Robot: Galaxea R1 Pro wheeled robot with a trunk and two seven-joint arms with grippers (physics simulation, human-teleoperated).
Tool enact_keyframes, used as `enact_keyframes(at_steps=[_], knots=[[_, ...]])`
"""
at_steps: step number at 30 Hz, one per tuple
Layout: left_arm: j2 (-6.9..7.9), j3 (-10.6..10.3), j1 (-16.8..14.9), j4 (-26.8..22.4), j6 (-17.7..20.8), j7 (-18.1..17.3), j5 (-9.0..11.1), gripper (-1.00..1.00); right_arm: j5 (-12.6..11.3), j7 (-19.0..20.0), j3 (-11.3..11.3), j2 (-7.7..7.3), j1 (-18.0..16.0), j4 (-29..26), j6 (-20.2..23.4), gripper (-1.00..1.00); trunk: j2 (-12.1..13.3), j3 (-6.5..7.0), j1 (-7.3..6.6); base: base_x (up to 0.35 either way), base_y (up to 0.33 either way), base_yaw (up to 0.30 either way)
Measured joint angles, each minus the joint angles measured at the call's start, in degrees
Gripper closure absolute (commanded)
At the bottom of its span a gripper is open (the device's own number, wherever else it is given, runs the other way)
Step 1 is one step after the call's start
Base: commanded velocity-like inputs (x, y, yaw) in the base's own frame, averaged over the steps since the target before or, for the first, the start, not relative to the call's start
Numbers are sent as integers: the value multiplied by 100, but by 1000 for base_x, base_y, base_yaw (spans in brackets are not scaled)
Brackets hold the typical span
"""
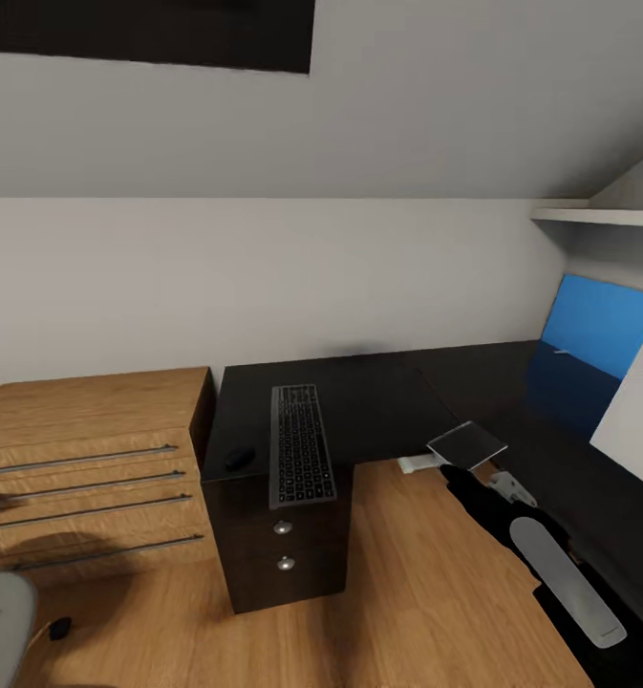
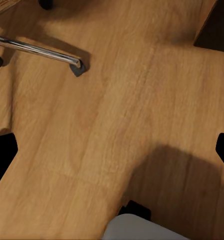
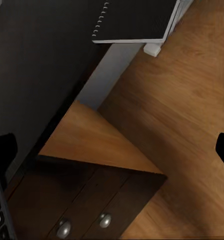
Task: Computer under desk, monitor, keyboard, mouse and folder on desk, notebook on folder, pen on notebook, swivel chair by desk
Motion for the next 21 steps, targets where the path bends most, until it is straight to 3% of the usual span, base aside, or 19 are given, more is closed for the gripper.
enact_keyframes(at_steps=[4,5,10,11,12,15,16,21], knots=[[-2,1,1,-7,0,0,4,-100,-86,27,0,0,-2,69,-8,-100,0,0,0,-23,1,-105],[-4,5,1,-119,0,26,14,-100,-118,312,-6,0,-2,213,-8,-100,0,0,-1,-3,0,-14],[-5,9,1,-225,-1,40,24,-100,-122,561,-9,2,-3,371,-11,-100,0,0,-1,-1,0,-6],[-13,11,1,-254,-1,27,26,-100,-88,902,19,35,-3,1110,-767,-100,-39,-18,21,0,0,0],[-14,11,1,-252,0,26,27,-100,-87,961,24,58,-3,1268,-866,-100,-79,-36,43,0,0,0],[-14,11,1,-249,0,20,27,-100,-84,1300,11,113,-3,1449,-956,-100,-199,-89,108,0,0,0],[-18,7,1,-248,0,15,23,-100,-89,1710,-4,125,-2,1560,-974,-100,-239,-107,130,0,0,0],[-21,3,1,-247,0,4,20,-100,-110,2870,-57,125,-4,1925,-973,-100,-440,-197,240,0,0,0]])
